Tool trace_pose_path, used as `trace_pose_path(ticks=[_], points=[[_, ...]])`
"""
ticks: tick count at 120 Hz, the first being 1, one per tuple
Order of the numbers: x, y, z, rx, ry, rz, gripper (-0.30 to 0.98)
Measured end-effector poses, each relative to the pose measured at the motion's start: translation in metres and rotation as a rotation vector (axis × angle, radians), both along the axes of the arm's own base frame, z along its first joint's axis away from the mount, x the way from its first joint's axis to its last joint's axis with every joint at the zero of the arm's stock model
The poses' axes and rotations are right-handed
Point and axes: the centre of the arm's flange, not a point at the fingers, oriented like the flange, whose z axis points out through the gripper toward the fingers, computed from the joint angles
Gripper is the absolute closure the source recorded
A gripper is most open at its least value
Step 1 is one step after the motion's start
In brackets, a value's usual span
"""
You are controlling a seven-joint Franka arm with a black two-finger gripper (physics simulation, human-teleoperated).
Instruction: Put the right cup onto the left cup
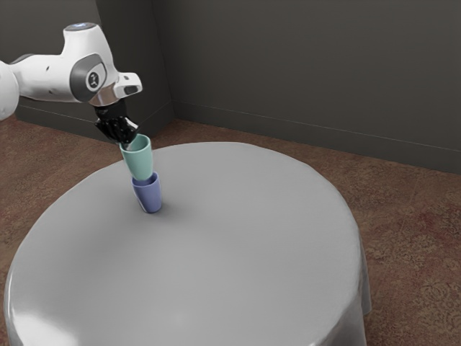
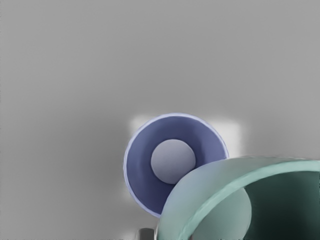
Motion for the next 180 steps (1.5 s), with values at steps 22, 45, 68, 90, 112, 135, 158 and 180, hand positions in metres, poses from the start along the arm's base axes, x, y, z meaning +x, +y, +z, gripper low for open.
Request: trace_pose_path(ticks=[22, 45, 68, 90, 112, 135, 158, 180], points=[[0.013, 0.024, -0.011, -0.027, 0.021, 0.008, 0.79], [0.024, 0.034, -0.025, -0.048, 0.039, -0.01, 0.79], [0.028, 0.036, -0.037, -0.062, 0.054, -0.03, 0.79], [0.032, 0.037, -0.038, -0.066, 0.047, -0.046, 0.79], [0.036, 0.039, -0.038, -0.065, 0.039, -0.058, 0.79], [0.04, 0.04, -0.051, -0.07, 0.048, -0.068, 0.79], [0.041, 0.039, -0.058, -0.082, 0.056, -0.074, 0.62], [0.038, 0.033, -0.04, -0.08, 0.034, -0.081, 0.27]])
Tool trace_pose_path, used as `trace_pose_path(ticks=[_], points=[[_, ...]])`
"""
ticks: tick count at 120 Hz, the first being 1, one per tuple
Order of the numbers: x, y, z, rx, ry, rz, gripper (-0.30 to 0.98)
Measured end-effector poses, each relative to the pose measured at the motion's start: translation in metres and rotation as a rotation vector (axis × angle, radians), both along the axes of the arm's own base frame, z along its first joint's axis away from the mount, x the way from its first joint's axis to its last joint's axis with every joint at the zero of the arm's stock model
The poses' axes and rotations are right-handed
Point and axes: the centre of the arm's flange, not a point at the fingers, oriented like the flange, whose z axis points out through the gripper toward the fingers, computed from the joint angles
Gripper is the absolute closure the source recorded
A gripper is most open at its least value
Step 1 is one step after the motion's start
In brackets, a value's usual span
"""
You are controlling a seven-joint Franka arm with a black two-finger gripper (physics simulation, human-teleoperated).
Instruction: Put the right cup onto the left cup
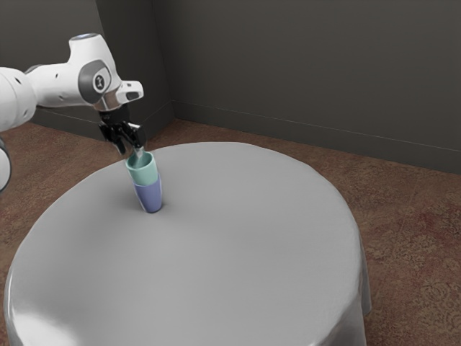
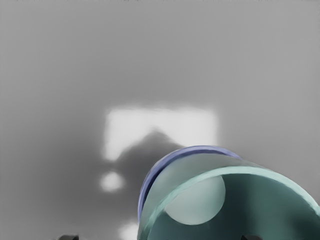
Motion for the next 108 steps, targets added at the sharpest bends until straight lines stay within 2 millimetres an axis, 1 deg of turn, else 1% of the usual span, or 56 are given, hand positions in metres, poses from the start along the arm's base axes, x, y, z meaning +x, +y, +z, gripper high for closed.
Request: trace_pose_path(ticks=[12, 35, 43, 57, 74, 80, 87, 98, 108], points=[[-0.011, -0.006, 0.024, 0.008, -0.018, -0.001, 0.17], [-0.035, -0.039, 0.078, 0.034, -0.06, -0.024, 0.07], [-0.042, -0.061, 0.098, 0.045, -0.078, -0.049, 0.05], [-0.055, -0.101, 0.127, 0.067, -0.105, -0.098, 0.03], [-0.072, -0.15, 0.167, 0.139, -0.116, -0.147, 0.01], [-0.079, -0.165, 0.176, 0.168, -0.111, -0.157, 0.01], [-0.091, -0.179, 0.181, 0.194, -0.099, -0.162, 0.01], [-0.114, -0.195, 0.187, 0.216, -0.085, -0.16, 0.01], [-0.126, -0.208, 0.187, 0.224, -0.074, -0.159, 0.0]])
